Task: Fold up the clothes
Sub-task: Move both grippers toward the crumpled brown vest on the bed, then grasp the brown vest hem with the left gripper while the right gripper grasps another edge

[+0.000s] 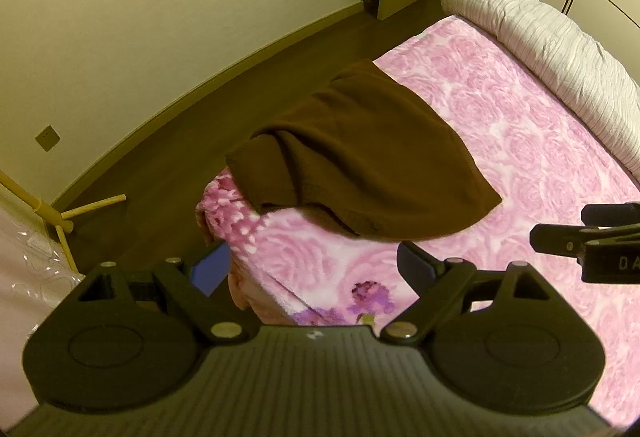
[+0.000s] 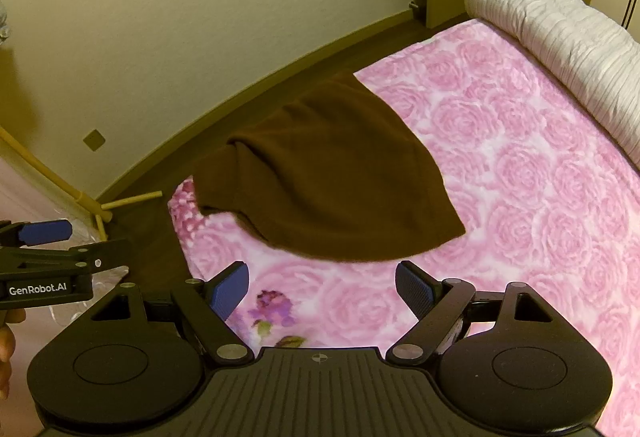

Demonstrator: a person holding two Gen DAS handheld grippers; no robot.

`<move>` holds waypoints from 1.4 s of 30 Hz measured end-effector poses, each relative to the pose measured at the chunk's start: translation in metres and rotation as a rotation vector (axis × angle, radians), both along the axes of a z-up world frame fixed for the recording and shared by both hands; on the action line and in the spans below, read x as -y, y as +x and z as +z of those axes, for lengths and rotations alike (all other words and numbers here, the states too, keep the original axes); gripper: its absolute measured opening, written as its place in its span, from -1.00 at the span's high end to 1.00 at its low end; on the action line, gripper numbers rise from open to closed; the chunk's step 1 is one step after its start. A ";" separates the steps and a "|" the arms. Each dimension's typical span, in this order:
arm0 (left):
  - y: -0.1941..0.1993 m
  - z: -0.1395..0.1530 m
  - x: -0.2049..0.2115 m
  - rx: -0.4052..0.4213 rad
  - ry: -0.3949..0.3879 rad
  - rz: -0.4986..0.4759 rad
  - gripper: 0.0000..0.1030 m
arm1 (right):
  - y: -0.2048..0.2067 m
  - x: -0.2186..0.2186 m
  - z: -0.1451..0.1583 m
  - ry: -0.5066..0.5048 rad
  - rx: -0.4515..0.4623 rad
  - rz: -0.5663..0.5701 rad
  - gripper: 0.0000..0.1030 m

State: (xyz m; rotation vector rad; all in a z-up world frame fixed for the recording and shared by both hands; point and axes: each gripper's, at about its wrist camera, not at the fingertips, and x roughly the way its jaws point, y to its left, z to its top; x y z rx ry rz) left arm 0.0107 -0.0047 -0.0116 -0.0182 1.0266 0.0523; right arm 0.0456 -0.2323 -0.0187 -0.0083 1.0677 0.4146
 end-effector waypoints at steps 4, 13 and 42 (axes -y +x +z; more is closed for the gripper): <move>0.000 0.000 0.002 -0.002 0.006 -0.003 -0.71 | 0.001 0.004 -0.002 0.003 -0.004 -0.001 -0.62; -0.003 -0.002 0.009 -0.004 0.028 -0.004 -0.71 | 0.001 0.014 -0.007 0.017 -0.013 -0.008 -0.62; 0.037 -0.097 -0.027 0.026 0.298 -0.402 -0.67 | -0.003 -0.020 -0.084 -0.283 0.202 0.470 -0.62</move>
